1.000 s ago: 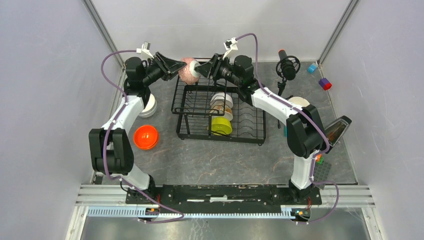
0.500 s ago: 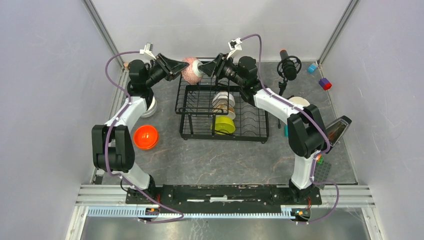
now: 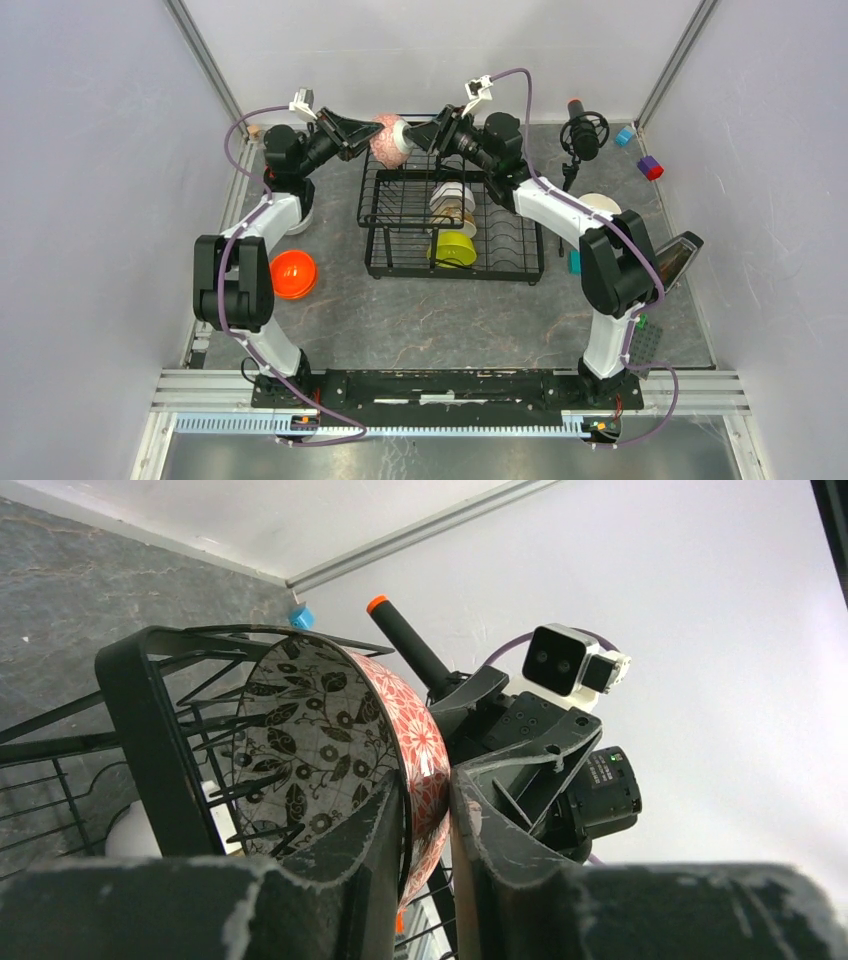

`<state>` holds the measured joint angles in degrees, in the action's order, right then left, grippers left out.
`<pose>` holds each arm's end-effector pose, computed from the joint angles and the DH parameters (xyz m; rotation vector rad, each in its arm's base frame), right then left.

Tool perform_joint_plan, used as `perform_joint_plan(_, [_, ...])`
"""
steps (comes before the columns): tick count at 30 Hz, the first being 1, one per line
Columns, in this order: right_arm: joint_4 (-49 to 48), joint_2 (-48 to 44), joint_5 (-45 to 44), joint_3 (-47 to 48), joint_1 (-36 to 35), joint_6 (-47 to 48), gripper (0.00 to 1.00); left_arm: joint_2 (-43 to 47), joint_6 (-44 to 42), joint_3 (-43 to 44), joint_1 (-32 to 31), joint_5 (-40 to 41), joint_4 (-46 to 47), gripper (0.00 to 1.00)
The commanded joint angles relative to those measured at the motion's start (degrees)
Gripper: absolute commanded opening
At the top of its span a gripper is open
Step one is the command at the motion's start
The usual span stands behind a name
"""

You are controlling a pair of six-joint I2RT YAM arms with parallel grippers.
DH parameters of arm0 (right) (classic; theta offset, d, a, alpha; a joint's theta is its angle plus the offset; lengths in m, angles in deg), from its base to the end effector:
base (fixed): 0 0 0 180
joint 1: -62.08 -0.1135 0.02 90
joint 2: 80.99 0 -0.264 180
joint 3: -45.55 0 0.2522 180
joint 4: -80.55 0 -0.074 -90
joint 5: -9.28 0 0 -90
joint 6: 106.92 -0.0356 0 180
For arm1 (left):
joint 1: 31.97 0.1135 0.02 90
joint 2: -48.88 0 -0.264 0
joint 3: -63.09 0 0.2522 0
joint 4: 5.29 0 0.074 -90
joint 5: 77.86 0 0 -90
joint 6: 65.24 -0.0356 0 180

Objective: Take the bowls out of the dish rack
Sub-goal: Pick up the bowl from the dish rack.

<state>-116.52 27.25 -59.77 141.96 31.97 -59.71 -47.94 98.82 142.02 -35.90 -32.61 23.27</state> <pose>0.3883 0.2399 0.3223 -0.1451 1.6209 1.2757 0.3863 -0.0517 0.3165 -0.2510 1.6478 -1.6106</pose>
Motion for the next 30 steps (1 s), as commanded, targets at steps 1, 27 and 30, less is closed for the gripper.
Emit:
perform_joint_plan(1, [1.11,-1.38,2.78,-1.94,-0.45,-0.68,0.53,1.86,7.5,1.21,-2.76,-1.2,13.51,0.02])
perform_joint_plan(27, [2.54,-3.29,3.65,-3.7,-0.34,-0.42,0.57,7.23,7.65,-1.92,-4.69,-0.12,7.66,0.48])
perform_joint_plan(30, [1.92,-3.06,4.02,-3.67,-0.33,-1.12,0.57,7.25,7.76,-2.15,-4.69,-1.61,7.45,0.54])
